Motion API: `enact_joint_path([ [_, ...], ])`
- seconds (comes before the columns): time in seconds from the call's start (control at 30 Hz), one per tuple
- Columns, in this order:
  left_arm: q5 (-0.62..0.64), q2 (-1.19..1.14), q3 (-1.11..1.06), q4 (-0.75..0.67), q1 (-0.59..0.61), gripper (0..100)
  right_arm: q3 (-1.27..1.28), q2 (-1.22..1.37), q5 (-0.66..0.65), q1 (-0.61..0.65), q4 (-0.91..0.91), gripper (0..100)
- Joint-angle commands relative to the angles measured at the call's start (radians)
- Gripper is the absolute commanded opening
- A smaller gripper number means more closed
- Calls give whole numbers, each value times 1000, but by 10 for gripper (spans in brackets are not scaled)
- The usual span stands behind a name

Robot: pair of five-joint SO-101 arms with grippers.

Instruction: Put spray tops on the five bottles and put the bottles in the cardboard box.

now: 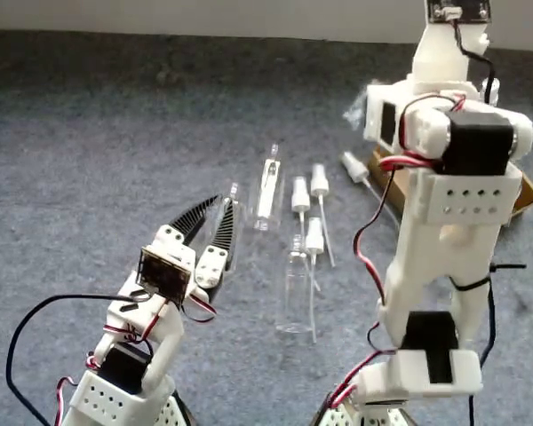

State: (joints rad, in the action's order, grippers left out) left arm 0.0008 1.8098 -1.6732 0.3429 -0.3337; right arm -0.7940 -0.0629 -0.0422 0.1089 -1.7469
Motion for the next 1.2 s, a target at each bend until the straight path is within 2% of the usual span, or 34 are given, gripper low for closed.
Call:
enact_joint_path([
  [0.0, -143, 10, -13, 0, 18, 7, 203, -196, -6, 58, -15, 318],
  [0.1, -206, 10, -19, 0, 73, 7, 348, -289, -8, 87, -13, 318],
  [0.37, -215, 10, -16, 15, 260, 7, 545, -398, -5, 163, -12, 318],
  [0.47, -218, 10, 16, 123, 275, 7, 601, -404, -2, 197, -12, 318],
  [0.63, -219, 10, 154, 404, 275, 7, 684, -406, -2, 219, -12, 318],
  [0.8, -219, 10, 245, 594, 282, 8, 748, -398, -2, 226, 5, 318],
  [0.9, -219, 10, 269, 649, 355, 11, 839, -398, -2, 245, 64, 318],
  [1.07, -221, 10, 263, 663, 539, 11, 1033, -398, 0, 298, 202, 318],
  [1.17, -218, 10, 236, 661, 596, 11, 1122, -397, 71, 323, 265, 318],
])
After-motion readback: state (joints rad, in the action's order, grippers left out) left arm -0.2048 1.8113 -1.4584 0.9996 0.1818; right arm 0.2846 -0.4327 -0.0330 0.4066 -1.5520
